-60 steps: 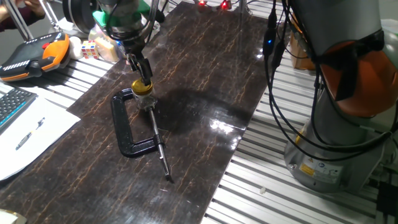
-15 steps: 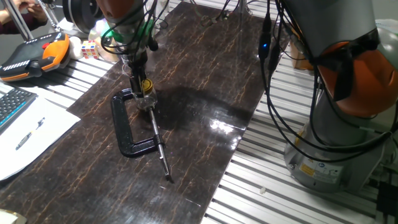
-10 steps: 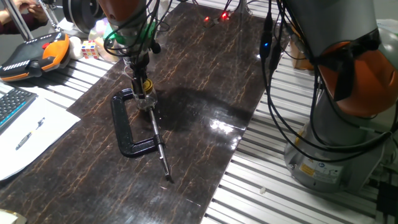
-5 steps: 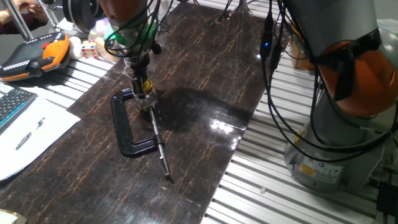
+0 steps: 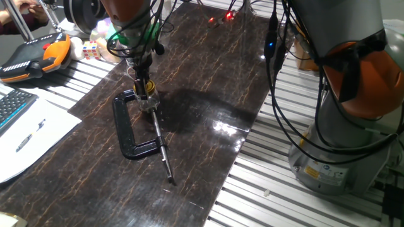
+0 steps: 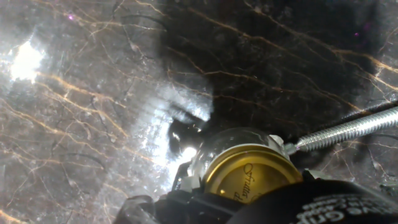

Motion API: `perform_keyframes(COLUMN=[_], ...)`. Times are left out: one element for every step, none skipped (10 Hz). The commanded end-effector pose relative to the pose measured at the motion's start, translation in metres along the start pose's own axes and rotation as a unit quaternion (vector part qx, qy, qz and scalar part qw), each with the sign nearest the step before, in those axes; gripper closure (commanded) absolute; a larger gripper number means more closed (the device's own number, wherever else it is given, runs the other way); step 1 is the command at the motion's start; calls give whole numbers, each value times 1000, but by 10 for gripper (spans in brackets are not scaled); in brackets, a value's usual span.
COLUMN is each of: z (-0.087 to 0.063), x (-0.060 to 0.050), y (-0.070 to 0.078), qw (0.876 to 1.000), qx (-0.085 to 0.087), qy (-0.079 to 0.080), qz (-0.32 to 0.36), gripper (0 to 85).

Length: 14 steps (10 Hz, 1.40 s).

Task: Unscrew the lid from the jar

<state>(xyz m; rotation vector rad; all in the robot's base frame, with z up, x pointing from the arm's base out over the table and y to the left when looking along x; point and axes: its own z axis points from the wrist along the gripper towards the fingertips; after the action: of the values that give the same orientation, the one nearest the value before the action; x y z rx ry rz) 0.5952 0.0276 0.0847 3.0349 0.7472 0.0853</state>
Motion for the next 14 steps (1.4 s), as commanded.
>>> perform_keyframes(z=[0, 0, 1, 1, 1, 1, 2, 2, 2, 2, 2, 2, 2, 1], x=[0, 0, 0, -1, -1, -1, -1, -1, -1, -1, -1, -1, -1, -1], y=[0, 0, -1, -1, 0, -1, -1, -1, -1, -1, -1, -1, -1, 0], qw=[1000, 1000, 1000, 1000, 1000, 1000, 1000, 999, 999, 999, 999, 998, 998, 997], qx=[1, 1, 1, 1, 3, 4, 5, 7, 7, 8, 9, 8, 5, 2], qy=[-1, -1, 0, 0, 2, 4, 6, 10, 12, 13, 14, 16, 18, 18], qz=[-3, -6, -8, -12, -18, -22, -28, -34, -40, -45, -49, -57, -66, -75], gripper=[93, 113, 107, 103, 103, 103, 103, 103, 103, 100, 93, 90, 93, 93])
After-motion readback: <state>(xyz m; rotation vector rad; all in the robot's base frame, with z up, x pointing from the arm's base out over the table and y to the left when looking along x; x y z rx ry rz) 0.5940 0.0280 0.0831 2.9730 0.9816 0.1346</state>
